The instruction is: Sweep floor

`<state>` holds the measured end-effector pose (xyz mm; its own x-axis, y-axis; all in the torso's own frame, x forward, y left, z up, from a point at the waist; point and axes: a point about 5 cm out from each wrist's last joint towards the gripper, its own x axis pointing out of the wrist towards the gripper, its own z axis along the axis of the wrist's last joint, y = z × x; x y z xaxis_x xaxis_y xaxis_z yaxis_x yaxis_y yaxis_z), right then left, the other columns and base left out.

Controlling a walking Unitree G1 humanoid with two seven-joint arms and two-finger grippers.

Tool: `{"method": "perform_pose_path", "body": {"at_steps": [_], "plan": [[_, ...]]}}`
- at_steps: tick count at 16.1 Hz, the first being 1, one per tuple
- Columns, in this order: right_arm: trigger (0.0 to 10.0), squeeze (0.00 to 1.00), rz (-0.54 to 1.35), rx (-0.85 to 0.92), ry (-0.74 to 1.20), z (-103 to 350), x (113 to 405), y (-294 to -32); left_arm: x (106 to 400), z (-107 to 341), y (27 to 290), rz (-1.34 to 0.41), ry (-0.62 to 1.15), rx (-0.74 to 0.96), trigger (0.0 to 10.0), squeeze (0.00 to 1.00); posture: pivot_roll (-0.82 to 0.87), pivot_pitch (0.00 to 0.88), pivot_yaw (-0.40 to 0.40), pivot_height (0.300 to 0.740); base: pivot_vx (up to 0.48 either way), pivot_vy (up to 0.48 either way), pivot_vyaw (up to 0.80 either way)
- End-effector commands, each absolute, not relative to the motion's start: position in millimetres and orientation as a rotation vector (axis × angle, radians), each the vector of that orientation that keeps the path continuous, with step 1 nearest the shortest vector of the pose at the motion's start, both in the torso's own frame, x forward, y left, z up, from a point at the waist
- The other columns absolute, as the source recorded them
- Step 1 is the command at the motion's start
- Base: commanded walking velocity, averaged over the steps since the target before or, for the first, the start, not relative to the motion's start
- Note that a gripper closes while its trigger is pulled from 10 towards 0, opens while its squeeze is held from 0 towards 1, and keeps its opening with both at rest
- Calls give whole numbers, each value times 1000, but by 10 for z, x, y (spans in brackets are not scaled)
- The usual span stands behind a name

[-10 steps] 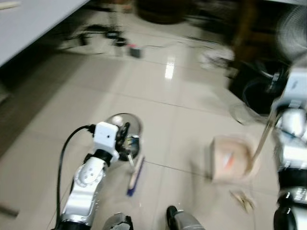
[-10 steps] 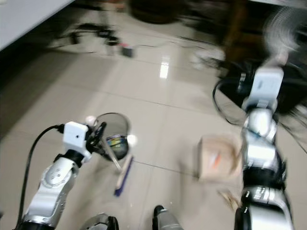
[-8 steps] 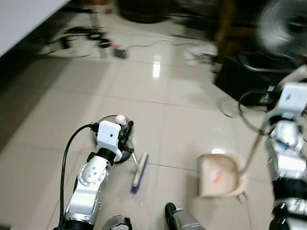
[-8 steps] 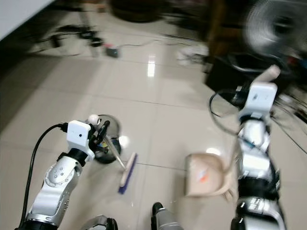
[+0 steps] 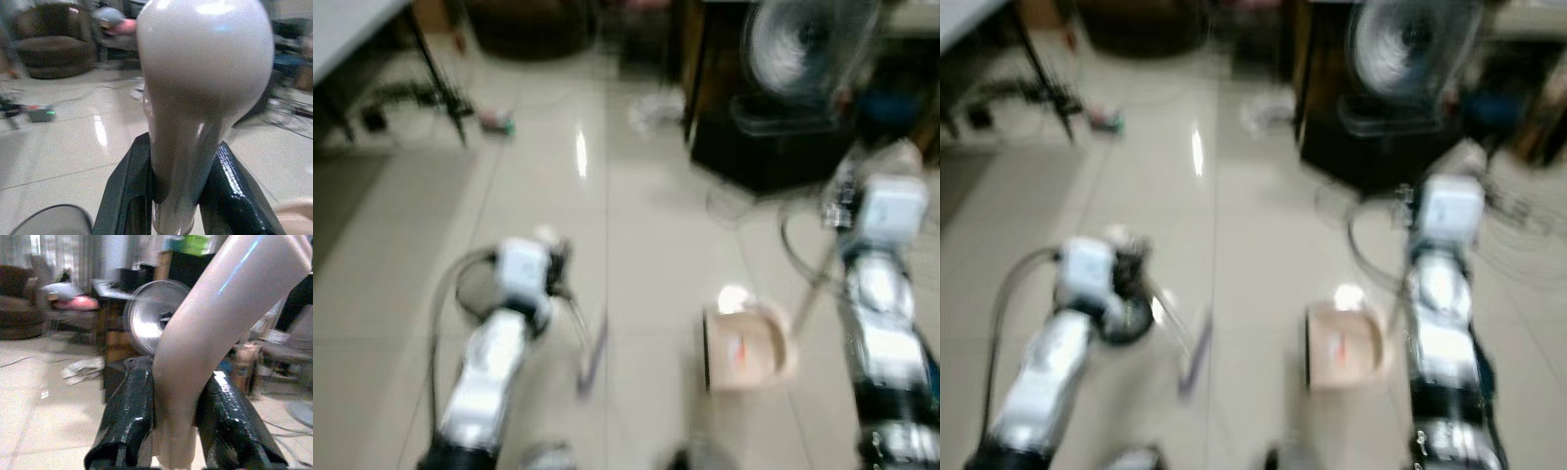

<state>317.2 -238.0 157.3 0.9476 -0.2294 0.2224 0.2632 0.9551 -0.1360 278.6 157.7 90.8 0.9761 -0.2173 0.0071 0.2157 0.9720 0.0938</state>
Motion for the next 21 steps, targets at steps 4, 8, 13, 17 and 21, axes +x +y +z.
{"method": "perform_pose_path", "body": {"at_steps": [4, 8, 13, 17, 21], "plan": [[10000, 0, -277, -154, -201, 1583, 3122, -2415, 2832, 1077, 1645, -208, -109, 119, 10000, 0, -39, 118, 27, 740, 63, 0, -800], [10000, 0, -293, -149, -197, 1572, 3078, -2419, 2862, 1097, 1643, -206, -124, 112, 10000, 0, -48, 118, 35, 740, 366, 0, -800], [10000, 0, -310, -82, -206, 1554, 3065, -2435, 2935, 1142, 1693, -179, -141, 133, 10000, 0, -49, 118, 38, 740, 387, 0, -586], [10000, 0, -272, -39, -221, 1565, 3115, -2412, 2987, 1178, 1767, -152, -155, 147, 10000, 0, -42, 117, 37, 740, 385, 0, 0], [10000, 0, -256, -9, -231, 1533, 3105, -2357, 3022, 1197, 1773, -156, -162, 152, 10000, 0, -42, 113, 42, 740, 386, 0, 0]]}}
